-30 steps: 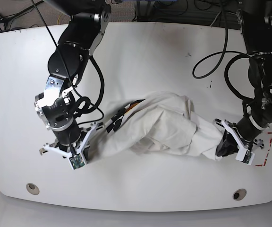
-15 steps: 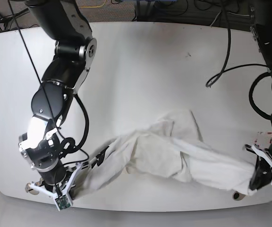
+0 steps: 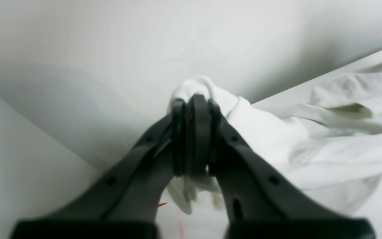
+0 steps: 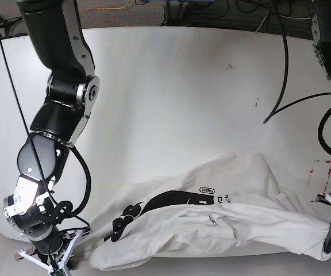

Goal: Fold the T-shirt properly
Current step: 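Pull both grippers apart, stretching the shirt flat across the table, then regrasp the shirt with the right gripper slightly further along the edge, then drag the stretched shirt with both grippers toward the table edge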

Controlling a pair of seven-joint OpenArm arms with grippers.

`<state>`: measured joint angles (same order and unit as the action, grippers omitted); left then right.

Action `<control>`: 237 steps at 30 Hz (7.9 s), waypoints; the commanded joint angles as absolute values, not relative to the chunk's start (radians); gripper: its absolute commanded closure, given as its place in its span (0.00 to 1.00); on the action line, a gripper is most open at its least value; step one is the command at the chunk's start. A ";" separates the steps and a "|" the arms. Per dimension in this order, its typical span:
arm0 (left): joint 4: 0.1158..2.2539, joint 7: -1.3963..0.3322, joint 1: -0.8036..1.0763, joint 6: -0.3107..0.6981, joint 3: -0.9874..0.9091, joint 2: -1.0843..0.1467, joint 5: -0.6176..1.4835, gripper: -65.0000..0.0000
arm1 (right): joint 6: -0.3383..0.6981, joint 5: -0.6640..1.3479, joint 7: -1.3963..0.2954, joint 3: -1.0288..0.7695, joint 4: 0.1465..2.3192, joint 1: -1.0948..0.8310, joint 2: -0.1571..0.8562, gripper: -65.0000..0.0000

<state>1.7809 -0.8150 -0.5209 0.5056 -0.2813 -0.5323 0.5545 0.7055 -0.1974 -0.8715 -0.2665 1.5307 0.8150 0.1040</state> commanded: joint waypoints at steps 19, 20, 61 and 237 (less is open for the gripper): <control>1.799 -0.786 -0.323 0.504 -0.404 -0.561 0.568 1.00 | 0.698 -0.183 -0.843 -0.447 1.503 0.654 0.168 0.98; 1.801 -0.786 -0.303 0.504 -0.409 -0.561 0.568 1.00 | 0.698 -0.183 -0.843 -0.452 1.503 0.639 0.168 0.98; 1.954 -0.888 0.518 0.507 -0.545 -0.486 0.564 1.00 | 0.671 -0.008 -0.848 -0.455 1.770 -0.064 0.101 0.98; 1.982 -1.202 -0.430 0.645 -0.579 -0.524 0.536 1.00 | 0.698 -0.116 -1.013 -0.295 1.750 0.812 0.209 1.00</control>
